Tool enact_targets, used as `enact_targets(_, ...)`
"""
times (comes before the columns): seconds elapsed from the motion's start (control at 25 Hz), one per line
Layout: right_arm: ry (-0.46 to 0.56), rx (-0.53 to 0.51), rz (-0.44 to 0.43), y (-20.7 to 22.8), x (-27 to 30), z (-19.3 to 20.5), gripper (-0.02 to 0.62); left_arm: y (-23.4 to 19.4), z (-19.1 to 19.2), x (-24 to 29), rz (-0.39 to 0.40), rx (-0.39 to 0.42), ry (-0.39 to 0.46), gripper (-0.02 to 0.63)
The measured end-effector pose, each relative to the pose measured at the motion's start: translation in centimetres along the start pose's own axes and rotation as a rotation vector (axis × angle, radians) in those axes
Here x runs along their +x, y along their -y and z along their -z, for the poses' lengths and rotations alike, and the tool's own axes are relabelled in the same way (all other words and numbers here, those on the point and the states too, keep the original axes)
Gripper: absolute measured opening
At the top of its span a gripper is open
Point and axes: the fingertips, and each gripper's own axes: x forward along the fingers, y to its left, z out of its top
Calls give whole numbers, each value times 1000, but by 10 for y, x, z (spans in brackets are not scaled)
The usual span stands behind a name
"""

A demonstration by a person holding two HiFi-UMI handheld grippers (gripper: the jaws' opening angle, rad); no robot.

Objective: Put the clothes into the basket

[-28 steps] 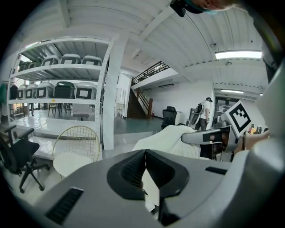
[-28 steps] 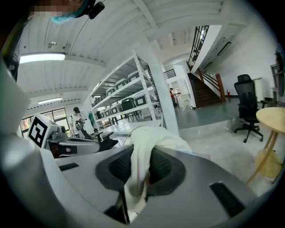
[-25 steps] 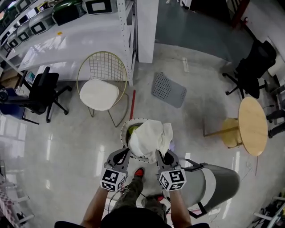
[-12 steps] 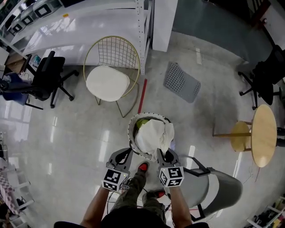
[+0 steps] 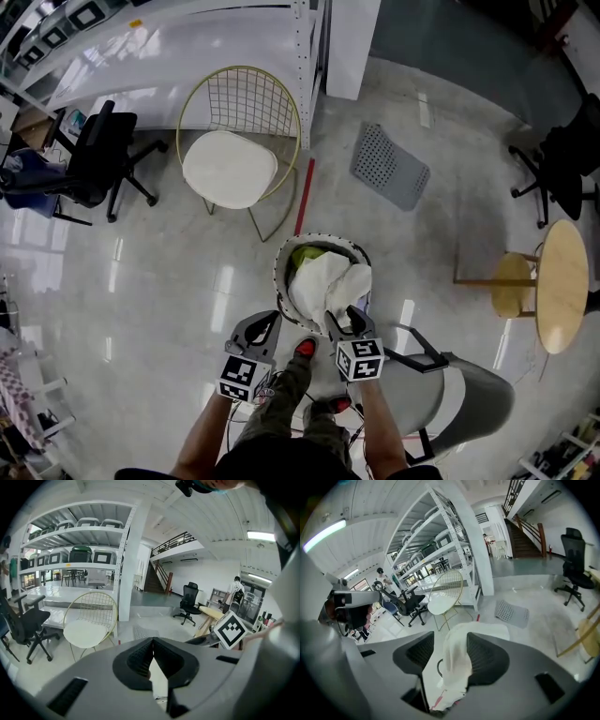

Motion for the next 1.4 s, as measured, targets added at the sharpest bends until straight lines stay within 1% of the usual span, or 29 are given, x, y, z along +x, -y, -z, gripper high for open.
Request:
enact_targets(0.04, 0, -5, 6, 1, 0, 1, 233, 0, 1, 0, 0, 0, -2, 8)
enact_targets(0.08, 8, -11, 13, 1, -1, -1, 238, -1, 2, -1, 0, 0, -2, 8)
enact_targets(0.32, 46, -20, 13, -1, -2, -14, 239, -1, 2, 2, 6, -3, 2, 8)
enact_targets(0.56, 78, -23, 15, -7, -12, -29, 239, 0, -6, 2, 18, 5, 12, 8)
enact_targets(0.76, 147, -25, 45, -7, -31, -52, 238, 2, -21, -1, 35, 22, 43, 8)
enact_targets(0.96, 213, -29, 63, -9, -58, -74, 238, 12, -43, -7, 54, 53, 88, 8)
enact_targets(1.2, 275, -47, 78, -20, -99, -89, 236, 31, -63, -25, 67, 78, 139, 8)
enact_targets(1.28, 302, -58, 87, -23, -114, -97, 227, 39, -72, -32, 72, 92, 158, 8)
enact_targets(1.4, 349, -80, 101, -28, -141, -108, 180, 52, -85, -44, 75, 108, 186, 8)
